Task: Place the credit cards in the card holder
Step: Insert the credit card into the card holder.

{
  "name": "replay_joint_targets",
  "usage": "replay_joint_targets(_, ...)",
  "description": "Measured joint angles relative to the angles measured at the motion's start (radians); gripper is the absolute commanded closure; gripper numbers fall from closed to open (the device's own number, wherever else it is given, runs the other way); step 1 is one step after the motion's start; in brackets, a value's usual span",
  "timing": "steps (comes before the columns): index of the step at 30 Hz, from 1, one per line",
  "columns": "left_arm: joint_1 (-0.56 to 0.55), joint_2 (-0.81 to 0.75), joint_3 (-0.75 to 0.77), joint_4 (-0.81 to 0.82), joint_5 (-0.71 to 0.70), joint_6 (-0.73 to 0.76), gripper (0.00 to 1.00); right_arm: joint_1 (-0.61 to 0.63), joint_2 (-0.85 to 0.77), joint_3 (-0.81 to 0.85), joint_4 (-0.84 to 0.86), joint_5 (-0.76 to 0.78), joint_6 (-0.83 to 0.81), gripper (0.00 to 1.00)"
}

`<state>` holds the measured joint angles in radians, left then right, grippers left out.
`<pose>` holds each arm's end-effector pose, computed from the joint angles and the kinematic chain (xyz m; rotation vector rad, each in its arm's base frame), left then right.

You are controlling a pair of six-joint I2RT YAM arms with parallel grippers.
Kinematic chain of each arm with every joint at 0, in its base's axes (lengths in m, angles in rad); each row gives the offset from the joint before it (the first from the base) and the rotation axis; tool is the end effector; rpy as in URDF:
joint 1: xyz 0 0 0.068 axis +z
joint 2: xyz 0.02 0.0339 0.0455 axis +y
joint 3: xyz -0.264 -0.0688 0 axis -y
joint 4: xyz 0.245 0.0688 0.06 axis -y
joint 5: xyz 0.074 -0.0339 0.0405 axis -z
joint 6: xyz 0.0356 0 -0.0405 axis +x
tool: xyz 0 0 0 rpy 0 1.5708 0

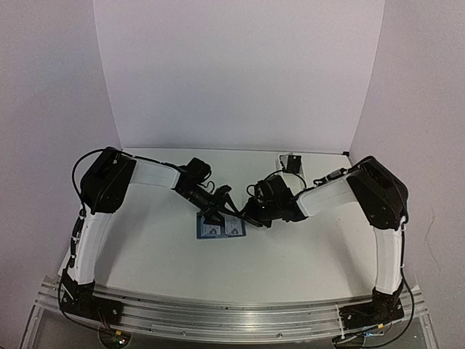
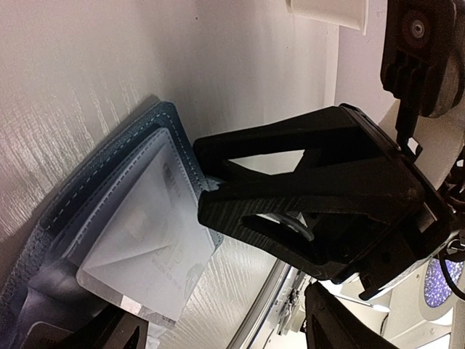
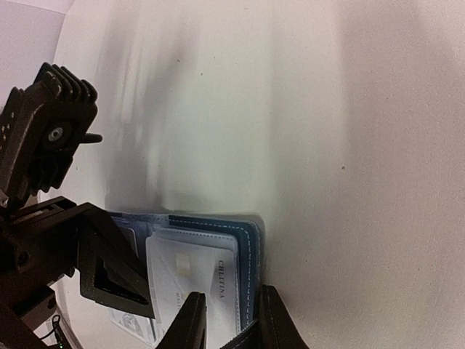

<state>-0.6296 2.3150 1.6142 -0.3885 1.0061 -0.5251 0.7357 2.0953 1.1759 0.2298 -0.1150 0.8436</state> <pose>0.3605 -0.2998 0.1131 -0.4761 -2.5227 1.5140 0.3181 0.2935 0.1140 0.0655 2.4424 0.9168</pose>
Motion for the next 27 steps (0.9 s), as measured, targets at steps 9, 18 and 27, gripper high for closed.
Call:
replay_joint_targets(9, 0.014, 0.000, 0.044, -0.121, 0.003, 0.112, 0.18, 0.011, -0.016, 0.005, -0.046, 0.034, -0.030, 0.74)
replay_joint_targets(18, 0.028, -0.039, 0.052, -0.238, -0.007, 0.222, 0.01, 0.020, -0.111, 0.034, -0.251, 0.128, -0.090, 0.60)
replay_joint_targets(27, 0.050, -0.089, -0.053, -0.087, 0.011, 0.151, 0.01, 0.019, -0.158, 0.109, -0.312, 0.107, -0.117, 0.62)
